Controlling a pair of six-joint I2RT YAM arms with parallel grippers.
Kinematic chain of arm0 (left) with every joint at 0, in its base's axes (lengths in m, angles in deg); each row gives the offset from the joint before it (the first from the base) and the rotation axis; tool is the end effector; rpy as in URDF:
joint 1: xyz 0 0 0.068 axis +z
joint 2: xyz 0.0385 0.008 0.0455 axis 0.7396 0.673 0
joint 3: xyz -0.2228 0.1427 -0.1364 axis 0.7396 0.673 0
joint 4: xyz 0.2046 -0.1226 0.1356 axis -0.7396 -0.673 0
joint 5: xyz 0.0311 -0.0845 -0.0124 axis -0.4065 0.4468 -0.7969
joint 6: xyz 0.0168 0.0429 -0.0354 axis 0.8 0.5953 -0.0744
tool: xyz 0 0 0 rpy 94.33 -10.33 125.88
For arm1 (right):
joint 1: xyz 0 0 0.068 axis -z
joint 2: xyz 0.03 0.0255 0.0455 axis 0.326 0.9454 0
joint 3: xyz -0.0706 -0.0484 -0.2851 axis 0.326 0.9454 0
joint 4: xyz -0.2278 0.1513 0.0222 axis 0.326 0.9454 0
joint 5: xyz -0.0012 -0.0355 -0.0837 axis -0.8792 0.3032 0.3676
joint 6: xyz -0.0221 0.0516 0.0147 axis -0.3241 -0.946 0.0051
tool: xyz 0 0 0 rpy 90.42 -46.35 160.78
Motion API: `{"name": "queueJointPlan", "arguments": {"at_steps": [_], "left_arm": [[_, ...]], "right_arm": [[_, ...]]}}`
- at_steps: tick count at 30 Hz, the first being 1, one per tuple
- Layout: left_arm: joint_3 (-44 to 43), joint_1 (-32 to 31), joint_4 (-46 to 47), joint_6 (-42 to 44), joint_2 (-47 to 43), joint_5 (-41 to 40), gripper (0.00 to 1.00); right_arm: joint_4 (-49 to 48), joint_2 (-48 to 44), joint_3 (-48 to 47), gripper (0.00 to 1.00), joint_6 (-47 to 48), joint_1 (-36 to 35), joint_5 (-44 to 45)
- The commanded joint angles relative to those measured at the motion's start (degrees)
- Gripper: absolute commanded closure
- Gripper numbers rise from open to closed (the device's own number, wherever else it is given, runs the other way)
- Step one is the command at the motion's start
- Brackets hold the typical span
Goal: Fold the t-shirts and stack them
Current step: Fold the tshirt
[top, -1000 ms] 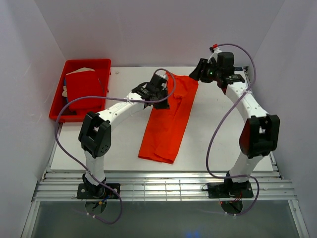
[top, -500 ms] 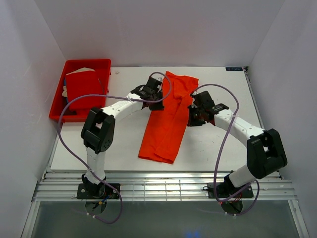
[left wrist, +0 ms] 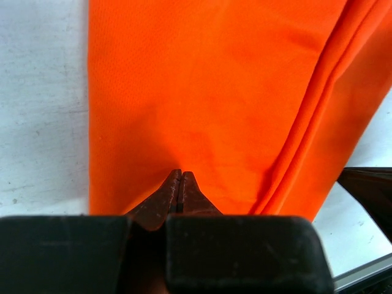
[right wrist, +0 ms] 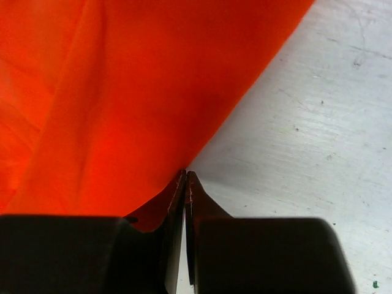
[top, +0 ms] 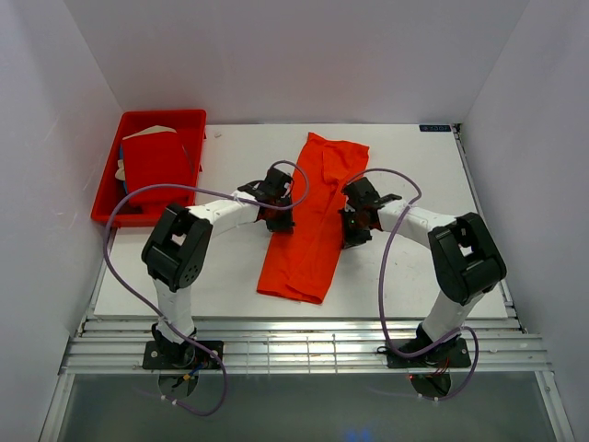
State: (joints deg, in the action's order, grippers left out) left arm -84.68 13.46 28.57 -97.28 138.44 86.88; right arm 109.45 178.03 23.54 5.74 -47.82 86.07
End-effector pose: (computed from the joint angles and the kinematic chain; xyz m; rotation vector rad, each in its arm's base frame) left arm 0.3445 -0.2378 0.1787 0.0321 2.7437 -0.4563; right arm 0.3075 0.1720 0.1797 -0.2510 2.6969 0.3461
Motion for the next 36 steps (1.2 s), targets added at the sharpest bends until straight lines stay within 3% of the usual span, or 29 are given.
{"name": "queueJointPlan", "arguments": {"at_steps": [1, 15, 25, 36], "left_arm": [[0.7, 0.0, 2.8, -0.6, -4.7, 0.8, 1.00], [5.5, -1.1, 3.7, -3.3, -5.8, 1.9, 1.00], [7.2, -2.4, 4.4, -5.0, -5.6, 3.0, 1.00], [6.7, -4.0, 4.6, -6.6, -4.8, 3.7, 1.00]], "right_arm": [[-2.2, 0.3, -3.6, 0.92, -0.6, -1.0, -1.0], [0.1, 0.4, -6.7, 0.92, -0.8, -2.1, 0.5], [-1.5, 8.2, -7.3, 0.92, -0.3, -2.2, 0.5], [7.2, 10.0, -12.1, 0.92, -0.2, -2.1, 11.3]]}}
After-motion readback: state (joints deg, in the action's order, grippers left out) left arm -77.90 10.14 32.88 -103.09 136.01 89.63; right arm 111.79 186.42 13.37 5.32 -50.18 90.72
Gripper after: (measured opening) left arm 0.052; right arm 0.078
